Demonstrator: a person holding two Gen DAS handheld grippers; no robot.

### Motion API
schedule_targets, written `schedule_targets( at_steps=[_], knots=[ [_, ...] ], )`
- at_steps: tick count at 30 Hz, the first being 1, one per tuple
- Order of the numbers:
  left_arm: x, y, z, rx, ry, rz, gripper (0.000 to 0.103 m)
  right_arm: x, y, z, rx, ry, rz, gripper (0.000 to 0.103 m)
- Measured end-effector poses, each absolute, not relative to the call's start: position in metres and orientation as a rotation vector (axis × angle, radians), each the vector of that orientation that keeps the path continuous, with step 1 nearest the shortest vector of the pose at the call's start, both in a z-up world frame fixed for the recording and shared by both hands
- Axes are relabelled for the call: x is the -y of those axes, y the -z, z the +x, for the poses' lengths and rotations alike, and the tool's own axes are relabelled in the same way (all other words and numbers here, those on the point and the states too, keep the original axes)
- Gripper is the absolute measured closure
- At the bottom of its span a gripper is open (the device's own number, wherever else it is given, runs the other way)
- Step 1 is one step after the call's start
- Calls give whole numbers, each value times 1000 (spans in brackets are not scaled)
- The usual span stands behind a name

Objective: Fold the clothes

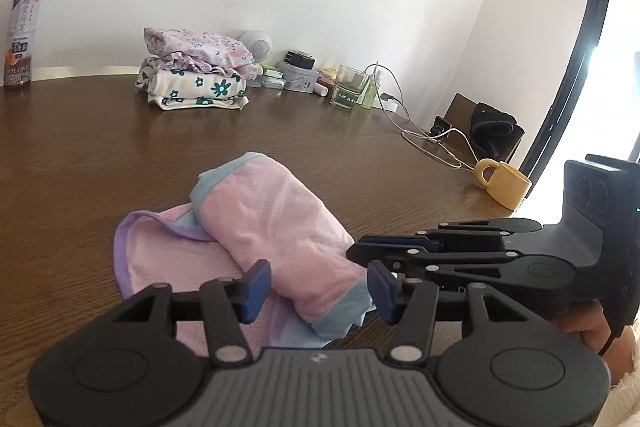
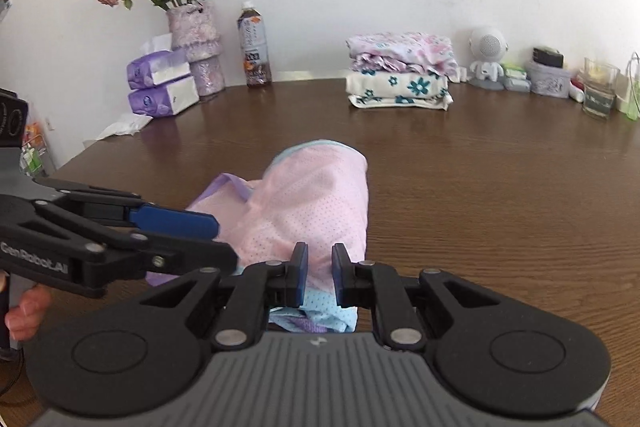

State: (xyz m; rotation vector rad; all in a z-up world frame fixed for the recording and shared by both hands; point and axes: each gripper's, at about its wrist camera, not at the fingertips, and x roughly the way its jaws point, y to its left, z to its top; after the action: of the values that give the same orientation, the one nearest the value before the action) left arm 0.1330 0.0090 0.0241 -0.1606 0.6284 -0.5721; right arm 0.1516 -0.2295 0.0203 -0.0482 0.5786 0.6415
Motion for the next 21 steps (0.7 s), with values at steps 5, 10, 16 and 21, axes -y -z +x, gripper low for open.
schedule_targets(
  at_steps=[5,10,16,21],
  knots=[
    [10,-24,117,-618,592,-36,29,250,-28,136,-558,-625,-64,65],
    [37,-19,112,-578,488,149,37,253,-24,121,-566,-647,-158,58],
    [33,-15,114,-588,419,156,88,237,-12,131,-588,-662,-201,67],
    [21,-18,107,-592,391,127,93,230,-9,129,-584,-684,-209,89]
  ],
)
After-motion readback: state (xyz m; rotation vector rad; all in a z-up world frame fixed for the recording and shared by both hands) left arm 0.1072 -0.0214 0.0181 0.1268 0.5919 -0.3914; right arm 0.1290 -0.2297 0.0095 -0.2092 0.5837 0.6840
